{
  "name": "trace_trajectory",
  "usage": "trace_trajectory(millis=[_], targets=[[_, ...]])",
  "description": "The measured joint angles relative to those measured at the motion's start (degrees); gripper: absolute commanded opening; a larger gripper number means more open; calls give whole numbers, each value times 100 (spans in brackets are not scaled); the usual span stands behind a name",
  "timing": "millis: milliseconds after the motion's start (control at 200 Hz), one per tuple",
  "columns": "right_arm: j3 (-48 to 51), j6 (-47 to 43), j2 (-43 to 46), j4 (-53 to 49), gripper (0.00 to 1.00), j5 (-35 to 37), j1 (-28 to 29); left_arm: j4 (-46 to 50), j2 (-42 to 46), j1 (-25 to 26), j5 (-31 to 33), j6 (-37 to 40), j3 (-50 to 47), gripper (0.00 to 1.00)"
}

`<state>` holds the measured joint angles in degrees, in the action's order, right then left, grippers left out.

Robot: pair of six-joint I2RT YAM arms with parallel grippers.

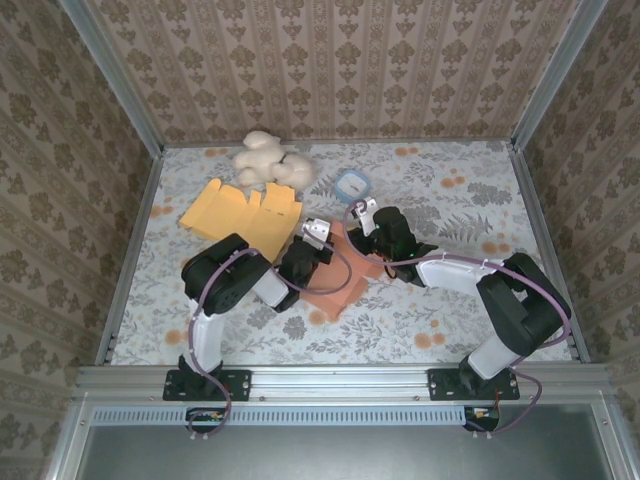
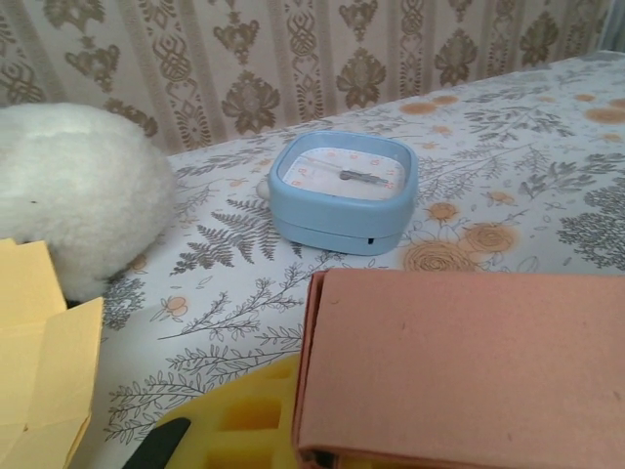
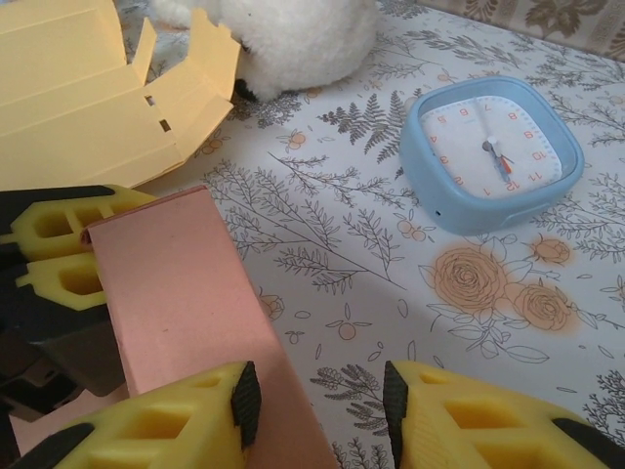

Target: Fold the paper box

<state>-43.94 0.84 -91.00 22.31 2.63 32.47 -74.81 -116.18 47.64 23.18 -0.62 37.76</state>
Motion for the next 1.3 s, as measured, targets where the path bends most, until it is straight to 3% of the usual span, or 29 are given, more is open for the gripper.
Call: trace_trajectory(millis=[260, 535, 775, 985, 1300], targets=[[7, 120, -2, 28, 42, 44, 39, -11, -35, 164, 597, 48, 22, 8], [59, 380, 98, -46, 48, 44, 81, -85, -68, 131, 367, 48, 22, 1], [223, 745, 780, -820, 52, 61, 199, -195, -76, 136, 129, 46, -52, 0], [170, 1718, 1537, -1941, 57, 570, 229, -315, -39, 153, 107, 46, -192, 0], [114, 3331, 1574, -2621, 57, 817, 229, -348, -33, 284, 254, 48, -234, 0]])
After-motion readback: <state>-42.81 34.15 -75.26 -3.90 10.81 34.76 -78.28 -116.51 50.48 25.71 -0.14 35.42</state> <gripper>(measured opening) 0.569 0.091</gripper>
